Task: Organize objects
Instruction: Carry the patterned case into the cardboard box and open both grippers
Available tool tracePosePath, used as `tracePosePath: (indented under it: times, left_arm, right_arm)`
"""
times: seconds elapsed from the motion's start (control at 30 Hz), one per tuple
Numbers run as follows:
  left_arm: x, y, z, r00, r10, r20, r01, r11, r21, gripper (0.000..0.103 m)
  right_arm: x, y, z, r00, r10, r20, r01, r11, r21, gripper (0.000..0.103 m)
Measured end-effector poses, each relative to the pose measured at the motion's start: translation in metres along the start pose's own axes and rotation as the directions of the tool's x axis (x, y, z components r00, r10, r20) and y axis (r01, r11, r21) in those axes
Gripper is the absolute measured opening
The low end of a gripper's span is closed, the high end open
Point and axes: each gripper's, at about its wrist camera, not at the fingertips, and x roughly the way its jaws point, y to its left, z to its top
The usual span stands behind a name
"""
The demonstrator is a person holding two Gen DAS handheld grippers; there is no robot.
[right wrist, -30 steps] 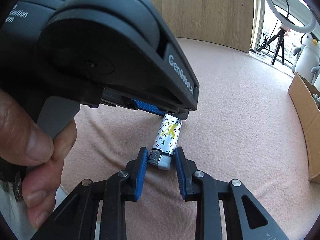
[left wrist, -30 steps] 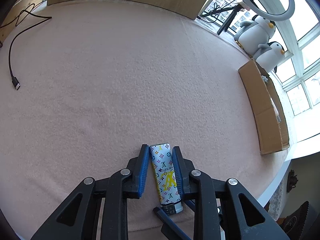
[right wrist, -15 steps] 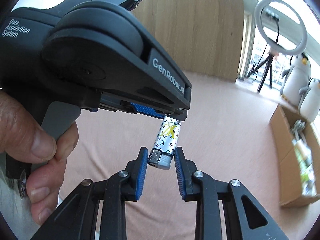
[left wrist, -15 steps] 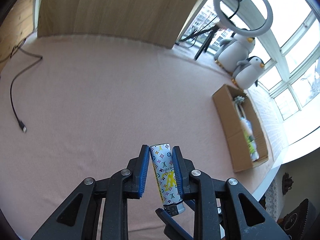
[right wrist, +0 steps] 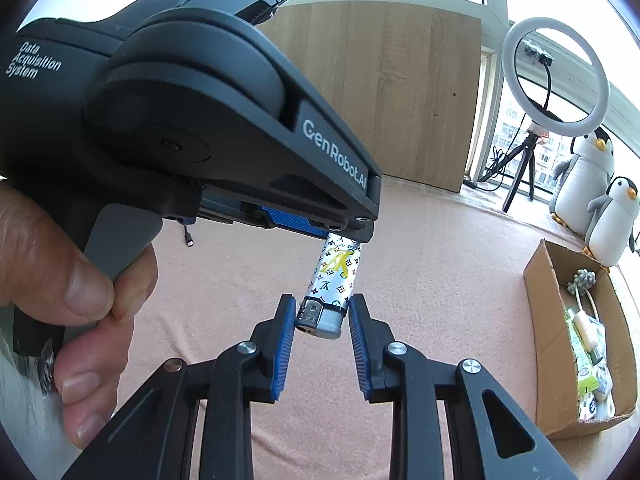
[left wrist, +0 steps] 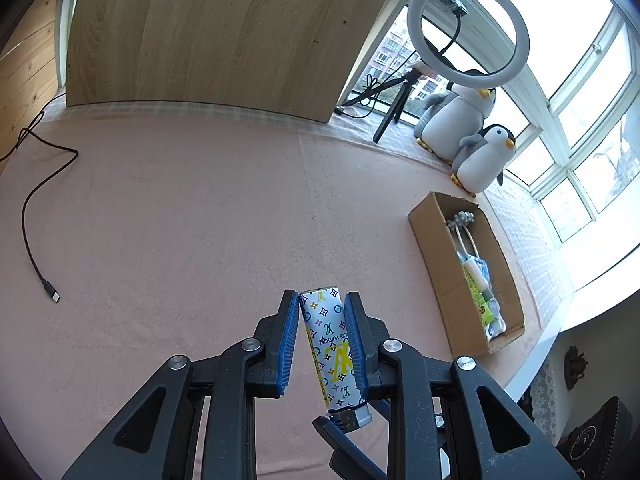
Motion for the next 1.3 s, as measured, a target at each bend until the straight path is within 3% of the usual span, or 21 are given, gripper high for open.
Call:
tracePosePath:
  times: [0.27,0.5,0.93,1.1,1.17,1.2,1.27,1.3]
  left_arm:
    - [0.022,-0.032,0.02,0.999,-0.029,-0.025,0.03,0.998,0.057,0.026]
    - [0.059,-0.101,0.033,0.994,-0.085,-0.074,0.095,0.985,0.141,0.026]
    - [0.135,-0.255,0.028,0.965,-0.177,-0.192,0.235,0.909,0.344,0.026]
    - [0.147,-0.286,0.025,0.962,-0.179,-0.205,0.247,0.89,0.384,0.027]
    - [0.15,-0.298,0.025,0.971,-0.15,-0.185,0.217,0.878,0.427,0.029]
    - [0.15,-0.302,0.026,0.98,-0.12,-0.158,0.18,0.873,0.453,0.031]
    - [0.142,-0.306,0.03,0.994,-0.074,-0.076,0.101,0.871,0.481,0.052]
    - [0.136,-0.306,0.033,0.997,-0.064,-0.039,0.075,0.871,0.485,0.07]
  right_arm:
    - [-0.012,-0.026,0.002,0.999,-0.042,0.013,0.041,0.998,0.045,0.024]
    - [-0.026,-0.094,-0.002,0.993,-0.119,0.012,0.117,0.986,0.122,0.024]
    - [-0.061,-0.2,-0.033,0.943,-0.332,-0.02,0.327,0.915,0.234,0.024]
    - [-0.069,-0.22,-0.04,0.929,-0.369,-0.025,0.362,0.893,0.266,0.024]
    - [-0.07,-0.228,-0.043,0.918,-0.395,-0.031,0.388,0.882,0.267,0.024]
    - [-0.067,-0.233,-0.045,0.906,-0.419,-0.056,0.418,0.87,0.261,0.024]
    - [-0.066,-0.241,-0.049,0.897,-0.435,-0.073,0.438,0.857,0.272,0.026]
    - [-0.069,-0.245,-0.052,0.889,-0.453,-0.068,0.453,0.845,0.286,0.032]
